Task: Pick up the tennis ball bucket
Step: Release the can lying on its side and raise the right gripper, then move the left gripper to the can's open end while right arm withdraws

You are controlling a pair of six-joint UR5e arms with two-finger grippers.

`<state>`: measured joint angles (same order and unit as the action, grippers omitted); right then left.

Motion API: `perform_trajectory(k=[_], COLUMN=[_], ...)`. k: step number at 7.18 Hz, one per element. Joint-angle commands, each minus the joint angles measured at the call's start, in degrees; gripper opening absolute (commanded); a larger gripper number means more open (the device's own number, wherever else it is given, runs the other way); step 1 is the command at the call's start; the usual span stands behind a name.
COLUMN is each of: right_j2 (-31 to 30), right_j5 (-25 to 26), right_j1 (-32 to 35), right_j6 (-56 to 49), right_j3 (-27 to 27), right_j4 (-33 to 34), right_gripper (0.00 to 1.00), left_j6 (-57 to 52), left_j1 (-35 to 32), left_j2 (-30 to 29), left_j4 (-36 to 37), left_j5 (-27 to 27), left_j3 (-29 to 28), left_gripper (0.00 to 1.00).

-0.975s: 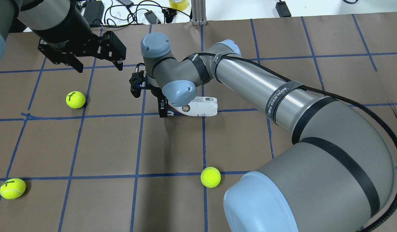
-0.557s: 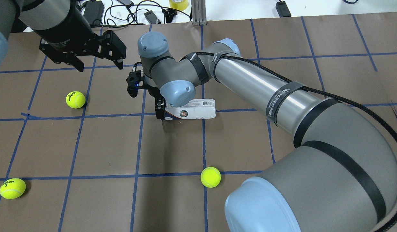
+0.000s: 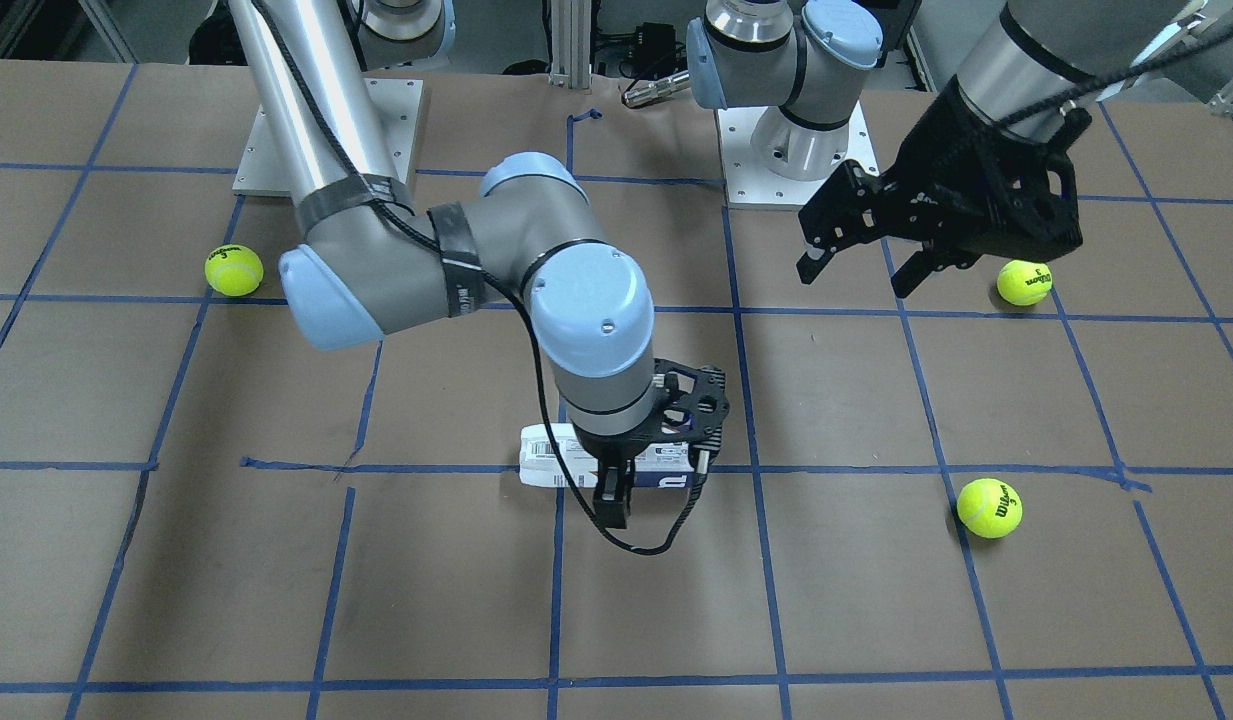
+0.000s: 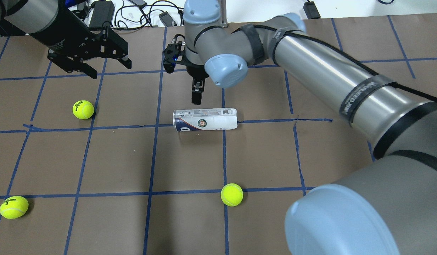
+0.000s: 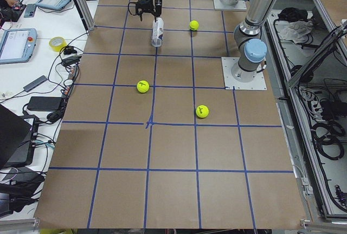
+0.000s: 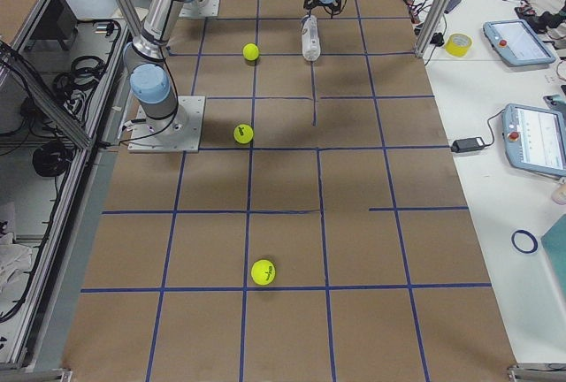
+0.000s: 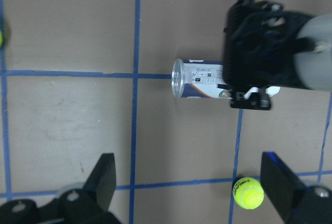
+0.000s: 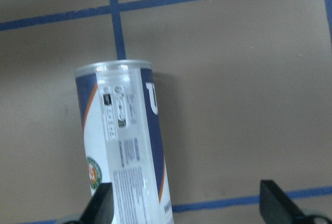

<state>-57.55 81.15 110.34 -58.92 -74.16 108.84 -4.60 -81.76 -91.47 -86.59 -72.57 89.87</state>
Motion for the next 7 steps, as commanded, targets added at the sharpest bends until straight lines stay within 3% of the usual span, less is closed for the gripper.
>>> perform_trajectory(k=[1,2,4,5,6,7], right_j2=[-7.0,-10.4,-17.8,-20.4,-23.3,-23.8], right_j5=[-1.3,-1.3,0.8,2.4,4.3,9.6], right_j1=[-8.3,-11.4,-12.9,-13.1,-13.0,-13.9], right_j6=[1.1,1.5,22.7,28.2,38.2,40.5], right_j3=[-0.1,-0.1,-0.2,-0.2,-0.4,-0.9], right_j4=[-10.6,-14.8,-19.0,-20.1,-21.1,-20.7], right_gripper=[1.0,1.0,1.0,1.0,1.0,1.0], left_j6=[-5.0,-5.2,-6.8,-11.2,-15.0,-16.0], left_j1=[2.3,2.5,2.5,2.5,2.5,2.5], left_j2=[-6.7,-11.2,-18.6,-20.5,-22.8,-24.6], left_j4=[6.1,6.9,6.9,7.3,7.5,7.4], left_j5=[6.4,10.8,15.0,20.4,22.9,27.4], left_j3=[3.1,4.1,5.8,8.1,9.4,10.1], left_gripper=[1.0,1.0,1.0,1.0,1.0,1.0])
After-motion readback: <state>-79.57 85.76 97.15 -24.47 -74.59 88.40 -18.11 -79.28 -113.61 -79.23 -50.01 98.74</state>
